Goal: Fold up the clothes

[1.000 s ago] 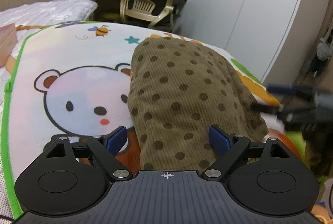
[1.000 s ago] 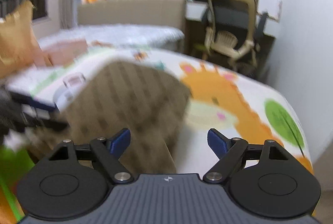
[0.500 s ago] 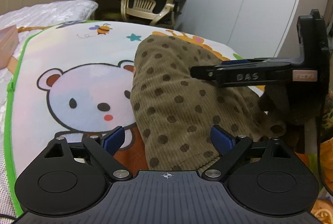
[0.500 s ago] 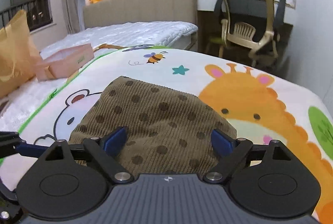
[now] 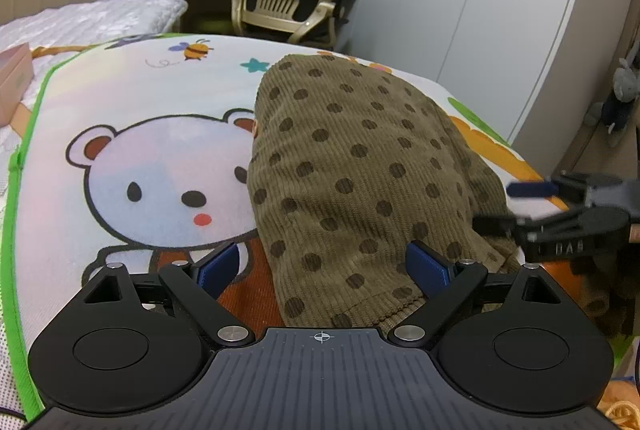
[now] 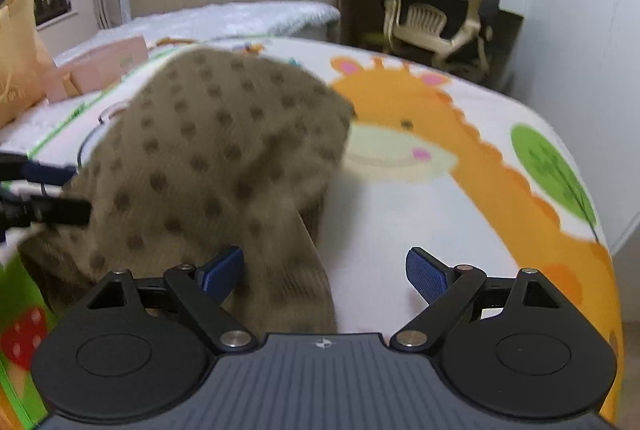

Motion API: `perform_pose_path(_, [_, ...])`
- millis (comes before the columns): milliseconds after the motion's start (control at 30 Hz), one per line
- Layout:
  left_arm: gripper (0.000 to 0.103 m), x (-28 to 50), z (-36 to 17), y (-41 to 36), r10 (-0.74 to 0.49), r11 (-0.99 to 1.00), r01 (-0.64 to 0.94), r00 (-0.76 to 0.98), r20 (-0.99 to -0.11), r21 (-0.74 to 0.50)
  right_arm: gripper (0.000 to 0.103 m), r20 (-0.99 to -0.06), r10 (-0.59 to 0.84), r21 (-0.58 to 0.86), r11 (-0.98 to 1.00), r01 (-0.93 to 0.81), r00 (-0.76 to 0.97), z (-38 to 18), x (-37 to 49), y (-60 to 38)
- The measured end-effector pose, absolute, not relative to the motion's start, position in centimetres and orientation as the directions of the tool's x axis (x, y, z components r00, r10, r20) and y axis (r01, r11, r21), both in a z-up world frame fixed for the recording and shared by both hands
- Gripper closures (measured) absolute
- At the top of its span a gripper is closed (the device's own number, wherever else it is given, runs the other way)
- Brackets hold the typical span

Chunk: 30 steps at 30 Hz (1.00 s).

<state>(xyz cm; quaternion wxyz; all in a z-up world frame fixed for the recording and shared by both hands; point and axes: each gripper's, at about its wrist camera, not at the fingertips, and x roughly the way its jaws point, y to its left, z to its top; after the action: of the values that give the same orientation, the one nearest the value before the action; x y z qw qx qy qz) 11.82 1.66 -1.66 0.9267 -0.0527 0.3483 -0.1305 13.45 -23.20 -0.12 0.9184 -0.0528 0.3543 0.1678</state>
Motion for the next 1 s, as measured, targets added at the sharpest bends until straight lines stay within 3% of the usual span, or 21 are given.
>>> perform_pose_path(500, [0.009,11.5,-1.2,1.4,-0.270,0.962,0.220,0.723,-0.635,-0.159,0.014,-0.570,0.355,0.040,0.913,-0.406,0.742,2.2,11.3,-22.1])
perform_pose_path(567, [0.009,11.8,-0.4,1.9,-0.321,0.947,0.241,0.718,-0.618,-0.212,0.014,-0.569,0.345,0.034,0.917,-0.398,0.747,2.2,11.6,-22.2])
perform_pose_path(733, [0.009,14.9,1.4,3.8,-0.508,0.839,0.259,0.686,-0.520,-0.478,0.014,-0.576,0.335,0.048,0.925,-0.377,0.746,1.6,11.8,-23.0])
perform_pose_path(1000, [0.009,20.7,-1.0,5.9,-0.533,0.785,0.194,0.696,-0.481,-0.589,0.014,-0.570,0.315,0.072,0.939,-0.335,0.759,1.2,11.8,-24.7])
